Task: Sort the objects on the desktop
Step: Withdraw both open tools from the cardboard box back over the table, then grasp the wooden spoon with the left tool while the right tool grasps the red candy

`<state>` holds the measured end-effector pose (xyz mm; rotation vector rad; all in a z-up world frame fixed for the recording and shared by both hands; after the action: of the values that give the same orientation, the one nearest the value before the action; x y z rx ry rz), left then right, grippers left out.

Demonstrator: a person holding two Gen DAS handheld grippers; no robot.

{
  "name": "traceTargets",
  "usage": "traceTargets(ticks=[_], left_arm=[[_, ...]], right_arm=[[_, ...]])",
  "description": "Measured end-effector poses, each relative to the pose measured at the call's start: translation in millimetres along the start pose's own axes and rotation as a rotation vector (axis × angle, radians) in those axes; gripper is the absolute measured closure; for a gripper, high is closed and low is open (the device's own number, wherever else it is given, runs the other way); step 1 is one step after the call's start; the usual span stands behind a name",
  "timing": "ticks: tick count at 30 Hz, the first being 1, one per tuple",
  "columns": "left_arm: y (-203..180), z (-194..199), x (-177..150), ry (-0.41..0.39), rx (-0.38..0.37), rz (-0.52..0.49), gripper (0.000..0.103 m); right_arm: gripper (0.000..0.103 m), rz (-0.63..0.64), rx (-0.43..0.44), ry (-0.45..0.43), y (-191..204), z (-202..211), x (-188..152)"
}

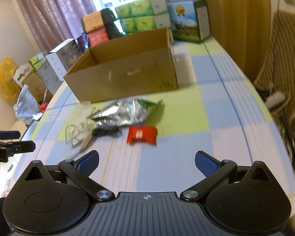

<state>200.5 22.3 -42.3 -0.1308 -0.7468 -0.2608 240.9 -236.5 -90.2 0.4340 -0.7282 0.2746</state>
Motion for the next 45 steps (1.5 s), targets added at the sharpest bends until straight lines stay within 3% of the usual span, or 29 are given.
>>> traceTargets(ticks=[6, 11, 24, 30, 40, 45], left_arm=[[2, -11, -24, 0.033, -0.012, 0.032, 0.003], [4, -31, -34, 0.084, -0.041, 0.054, 0.022], [18, -84, -41, 0.146, -0.060, 0.024, 0.033], [21, -103, -41, 0.188, -0.081, 0.006, 0.052], [9, -115, -41, 0.201, -0.110, 0.002, 0.096], [-13, -113, -45, 0.174, -0.123, 0.031, 0.098]], right_arm=[[0.002, -0.013, -0.029, 0.033, -10, -1, -23], [0.002, 0.027, -0.033, 0.046, -11, -7, -29], [0.002, 0.059, -0.037, 0.093, -13, -49, -29], [0.002, 0.078, -0.035, 0.110, -15, -72, -26], [0.002, 0.132, -0.024, 0.118, -5, -110, -11], [0.002, 0.144, -0.020, 0.115, -2, -124, -4]])
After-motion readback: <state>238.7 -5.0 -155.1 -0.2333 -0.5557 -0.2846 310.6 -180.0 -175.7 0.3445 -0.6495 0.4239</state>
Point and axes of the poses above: each gripper's, at about its wrist camera, not at the fingertips, and z roughly against the way its jaws point, y to its left, x to its top, the point moved 4 cm from there along -z, roughly the way its jaws point, and after that the axes turned 4 degrees about -y, right-handed, at the moved point
